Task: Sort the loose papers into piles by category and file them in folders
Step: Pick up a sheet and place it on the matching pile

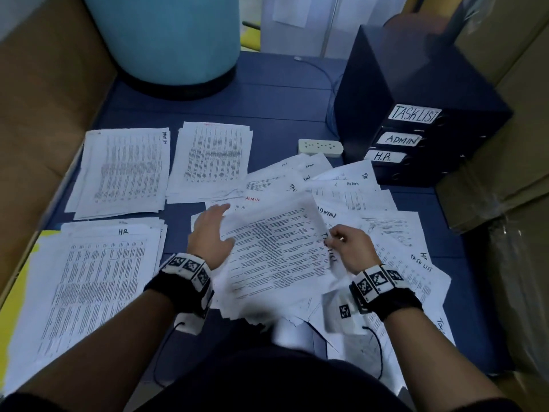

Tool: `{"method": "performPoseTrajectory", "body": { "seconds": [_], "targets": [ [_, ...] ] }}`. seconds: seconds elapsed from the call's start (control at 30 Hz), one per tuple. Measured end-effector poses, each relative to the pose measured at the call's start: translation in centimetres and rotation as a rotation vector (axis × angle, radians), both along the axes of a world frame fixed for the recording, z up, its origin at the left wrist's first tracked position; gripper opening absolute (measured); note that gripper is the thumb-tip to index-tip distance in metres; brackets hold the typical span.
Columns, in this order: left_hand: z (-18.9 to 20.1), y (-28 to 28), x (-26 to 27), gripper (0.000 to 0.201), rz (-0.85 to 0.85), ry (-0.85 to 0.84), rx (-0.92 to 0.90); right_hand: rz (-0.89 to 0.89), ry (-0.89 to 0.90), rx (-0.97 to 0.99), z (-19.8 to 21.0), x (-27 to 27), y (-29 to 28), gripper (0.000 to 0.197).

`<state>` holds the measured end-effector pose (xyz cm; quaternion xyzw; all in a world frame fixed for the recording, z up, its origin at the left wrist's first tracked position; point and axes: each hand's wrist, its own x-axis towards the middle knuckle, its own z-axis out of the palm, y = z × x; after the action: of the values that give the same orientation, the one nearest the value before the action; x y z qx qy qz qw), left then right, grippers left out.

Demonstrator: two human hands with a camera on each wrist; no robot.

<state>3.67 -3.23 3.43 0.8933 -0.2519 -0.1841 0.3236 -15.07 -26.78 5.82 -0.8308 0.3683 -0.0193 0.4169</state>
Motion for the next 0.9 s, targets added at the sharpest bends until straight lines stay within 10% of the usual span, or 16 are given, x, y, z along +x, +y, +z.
{"method": "performPoseTrajectory", "body": {
  "seconds": [0.27,0.5,0.9],
  "targets": [
    [4.3,-1.2,0.4,0.014,-0.063,0.214,-0.003,-0.001,-0.142,-0.020,3.5,2.2,-1.5,0.009],
    [2.1,0.3,0.4,0.009,0.223,0.314,-0.216,-0.354,-0.255,0.116,2.4,0.9,-0.1,0.049],
    [1.3,-0.2,-0.8,0.018,0.284,0.495,-0.330,-0.379,-0.402,0.426,2.9,0.1,3.1,0.021]
  ]
}}
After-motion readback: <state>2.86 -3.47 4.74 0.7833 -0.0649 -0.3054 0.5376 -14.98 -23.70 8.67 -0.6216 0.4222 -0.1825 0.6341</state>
